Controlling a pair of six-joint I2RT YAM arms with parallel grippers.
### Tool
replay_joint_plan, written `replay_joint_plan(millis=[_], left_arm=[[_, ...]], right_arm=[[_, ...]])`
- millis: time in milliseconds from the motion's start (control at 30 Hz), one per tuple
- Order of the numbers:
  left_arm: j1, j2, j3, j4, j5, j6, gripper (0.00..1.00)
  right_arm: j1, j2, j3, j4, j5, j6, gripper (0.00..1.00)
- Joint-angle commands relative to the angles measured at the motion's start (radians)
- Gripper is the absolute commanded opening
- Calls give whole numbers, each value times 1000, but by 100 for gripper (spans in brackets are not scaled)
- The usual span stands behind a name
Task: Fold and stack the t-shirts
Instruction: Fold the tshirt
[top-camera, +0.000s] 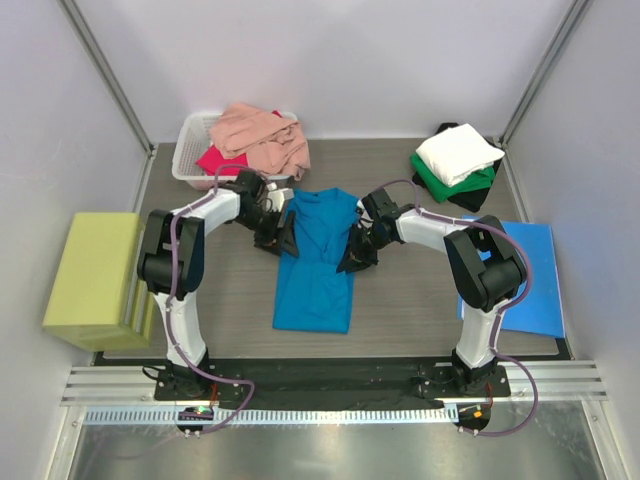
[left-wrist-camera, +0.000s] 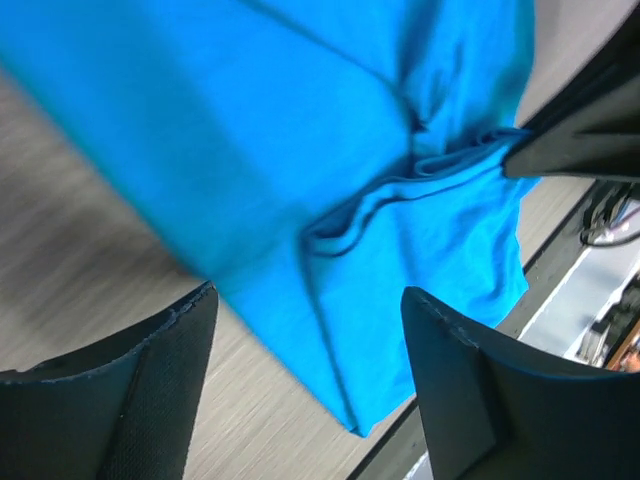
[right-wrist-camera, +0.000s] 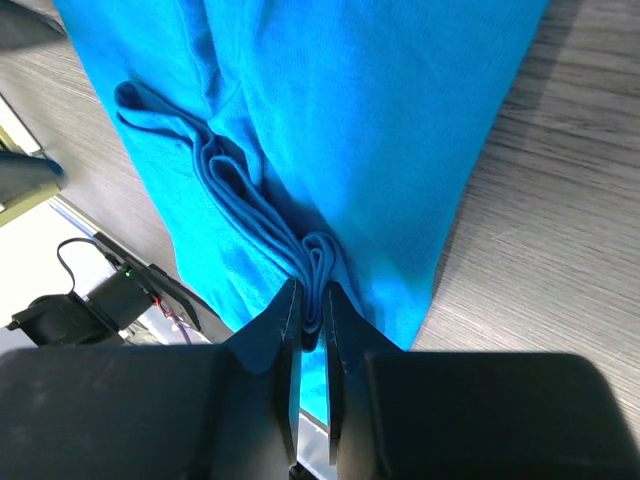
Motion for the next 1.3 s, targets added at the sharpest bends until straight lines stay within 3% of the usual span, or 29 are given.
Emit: replay_joint_plan(millis=[0,67,167,1000,1267], left_arm=[[-51,-63,-5,-3,13,10,70],[-52,-62,-5,5,13,4,62],[-51,-51,-1,3,11,1,58],[-94,46,30,-10,2,1,51],[-111,44,29,-12,11,1,43]], right_arm=[[-6,-7,35,4,-11,-14,13],[-6,-3,35,3,-11,-11,13],[-6,-1,35,4,-13,-11,13],[-6,5,21,14,-17,-10,7],[-6,5,15,18,-16,-8,3]])
